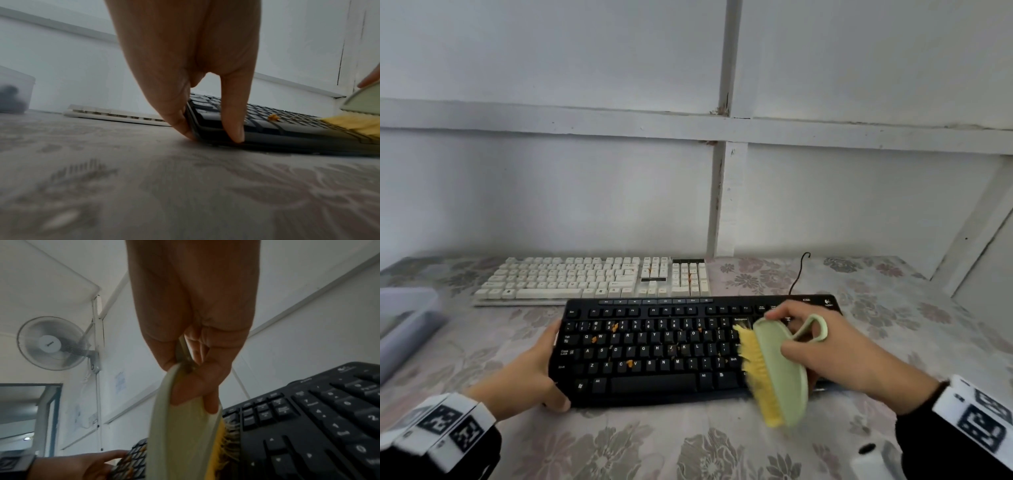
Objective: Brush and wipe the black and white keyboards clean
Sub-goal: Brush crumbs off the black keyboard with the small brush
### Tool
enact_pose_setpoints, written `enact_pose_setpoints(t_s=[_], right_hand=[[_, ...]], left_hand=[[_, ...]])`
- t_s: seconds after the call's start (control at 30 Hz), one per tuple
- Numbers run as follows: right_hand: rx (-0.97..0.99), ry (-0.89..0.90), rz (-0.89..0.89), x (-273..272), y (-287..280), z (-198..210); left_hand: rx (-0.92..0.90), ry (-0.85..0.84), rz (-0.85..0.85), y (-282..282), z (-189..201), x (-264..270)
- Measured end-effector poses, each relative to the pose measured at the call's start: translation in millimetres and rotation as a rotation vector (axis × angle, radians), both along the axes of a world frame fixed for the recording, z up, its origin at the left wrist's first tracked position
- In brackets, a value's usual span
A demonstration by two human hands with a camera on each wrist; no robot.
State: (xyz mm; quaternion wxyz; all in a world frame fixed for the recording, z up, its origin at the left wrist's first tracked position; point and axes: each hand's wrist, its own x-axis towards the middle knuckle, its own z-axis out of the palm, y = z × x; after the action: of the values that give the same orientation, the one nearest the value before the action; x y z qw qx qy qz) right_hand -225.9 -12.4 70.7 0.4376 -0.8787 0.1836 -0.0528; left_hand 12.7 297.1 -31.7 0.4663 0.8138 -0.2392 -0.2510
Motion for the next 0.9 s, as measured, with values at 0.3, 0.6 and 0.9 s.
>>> enact_pose_setpoints(t_s=[0.3, 0.6, 0.9], right_hand=[[0.108, -0.165, -0.067, 21, -3, 24], [0.052, -0.098, -0.078, 29, 15, 10], [0.08, 0.029, -0.016, -3, 18, 10]], left_hand=[[-0.004, 0.0, 0.01, 1, 0, -2], [-0.016, 0.021, -0.009, 1, 2, -2], [-0.008, 0.031, -0.002, 0, 3, -4]])
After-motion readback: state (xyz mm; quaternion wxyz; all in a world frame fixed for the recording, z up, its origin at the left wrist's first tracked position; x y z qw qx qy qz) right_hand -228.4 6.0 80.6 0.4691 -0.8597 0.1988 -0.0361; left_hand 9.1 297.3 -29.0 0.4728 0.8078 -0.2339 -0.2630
